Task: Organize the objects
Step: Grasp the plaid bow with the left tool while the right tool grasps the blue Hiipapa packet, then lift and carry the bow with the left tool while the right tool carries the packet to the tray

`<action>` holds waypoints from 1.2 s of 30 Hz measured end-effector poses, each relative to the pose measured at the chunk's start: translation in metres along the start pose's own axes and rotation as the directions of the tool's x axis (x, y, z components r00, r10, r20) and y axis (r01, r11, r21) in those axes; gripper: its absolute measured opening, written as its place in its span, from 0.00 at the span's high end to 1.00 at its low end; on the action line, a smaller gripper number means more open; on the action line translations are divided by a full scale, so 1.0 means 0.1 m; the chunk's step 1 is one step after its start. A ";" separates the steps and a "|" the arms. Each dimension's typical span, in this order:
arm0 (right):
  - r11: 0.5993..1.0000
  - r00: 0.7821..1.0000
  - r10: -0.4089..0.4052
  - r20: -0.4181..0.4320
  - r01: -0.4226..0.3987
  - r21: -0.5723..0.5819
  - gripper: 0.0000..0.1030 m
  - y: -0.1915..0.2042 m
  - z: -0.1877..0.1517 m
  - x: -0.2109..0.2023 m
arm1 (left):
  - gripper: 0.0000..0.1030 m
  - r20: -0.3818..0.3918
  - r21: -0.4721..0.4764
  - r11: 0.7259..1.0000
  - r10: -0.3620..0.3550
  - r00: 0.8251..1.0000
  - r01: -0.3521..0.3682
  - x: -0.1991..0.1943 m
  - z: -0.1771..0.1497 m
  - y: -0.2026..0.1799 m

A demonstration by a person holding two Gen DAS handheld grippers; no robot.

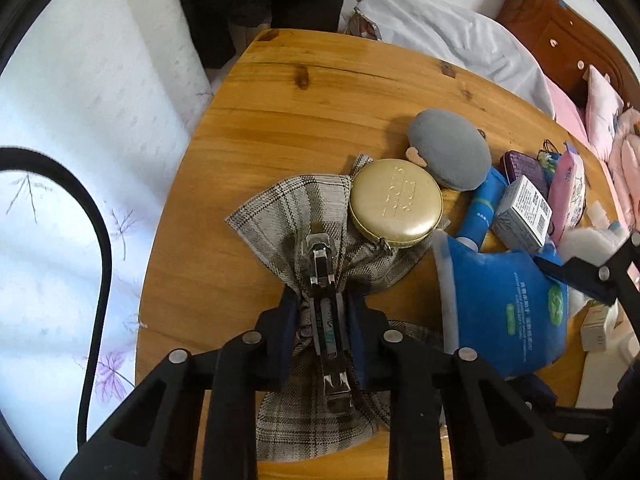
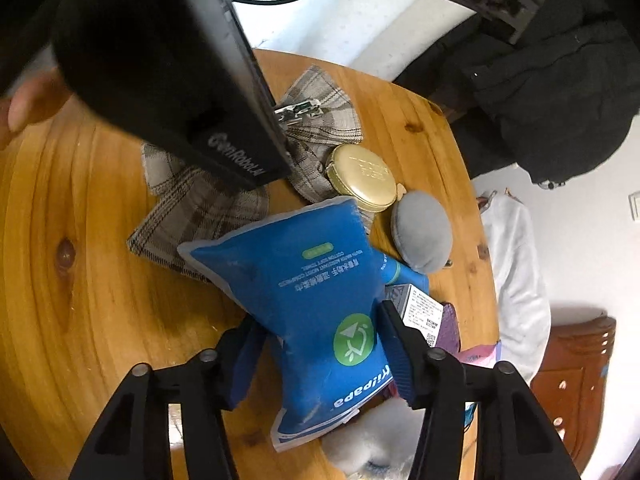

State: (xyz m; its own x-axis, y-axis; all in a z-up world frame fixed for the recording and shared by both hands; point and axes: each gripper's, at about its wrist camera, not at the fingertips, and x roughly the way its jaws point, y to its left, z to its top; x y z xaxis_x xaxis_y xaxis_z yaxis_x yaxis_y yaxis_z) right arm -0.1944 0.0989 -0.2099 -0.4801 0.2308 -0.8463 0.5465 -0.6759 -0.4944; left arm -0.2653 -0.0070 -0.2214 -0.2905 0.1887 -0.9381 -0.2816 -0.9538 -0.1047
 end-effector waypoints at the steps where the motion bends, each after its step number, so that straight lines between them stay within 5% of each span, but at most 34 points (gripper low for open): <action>1: 1.000 1.000 0.006 -0.001 -0.006 0.016 0.49 0.00 0.00 -0.03 | 0.77 -0.005 -0.006 1.000 -0.005 1.000 0.005 -0.01 -0.01 0.01; 12: 0.981 0.994 -0.037 0.102 0.017 0.193 0.49 0.07 -0.07 -0.98 | 0.77 0.074 -0.055 0.996 -0.066 0.995 0.070 -0.88 -0.35 0.24; 19: 0.909 0.968 -0.124 0.218 0.023 0.416 0.49 0.01 -0.19 -1.86 | 0.77 0.203 -0.015 0.988 -0.146 0.968 0.152 -1.75 -0.59 0.19; 22: 0.846 0.948 -0.166 0.272 -0.005 0.534 0.49 0.04 -0.33 -2.26 | 0.77 0.251 0.021 0.983 -0.180 0.951 0.180 -2.05 -0.67 0.08; 28: 0.658 0.904 -0.275 0.327 -0.071 0.750 0.49 0.18 -0.75 -3.01 | 0.77 0.314 0.143 0.958 -0.284 0.906 0.250 -2.56 -0.83 -0.31; 36: 0.368 0.871 -0.432 0.235 -0.068 0.927 0.49 0.52 -1.42 -3.60 | 0.77 0.299 0.313 0.892 -0.420 0.857 0.328 -2.88 -0.98 -1.00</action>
State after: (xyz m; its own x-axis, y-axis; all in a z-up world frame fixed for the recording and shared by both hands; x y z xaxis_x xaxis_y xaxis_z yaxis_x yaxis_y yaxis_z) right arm 0.1042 0.0797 0.0410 -0.8154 0.3287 -0.4766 -0.4029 -0.9133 0.0594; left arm -0.0633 0.0113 0.0266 -0.4043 0.6319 -0.6613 -0.6320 -0.7156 -0.2974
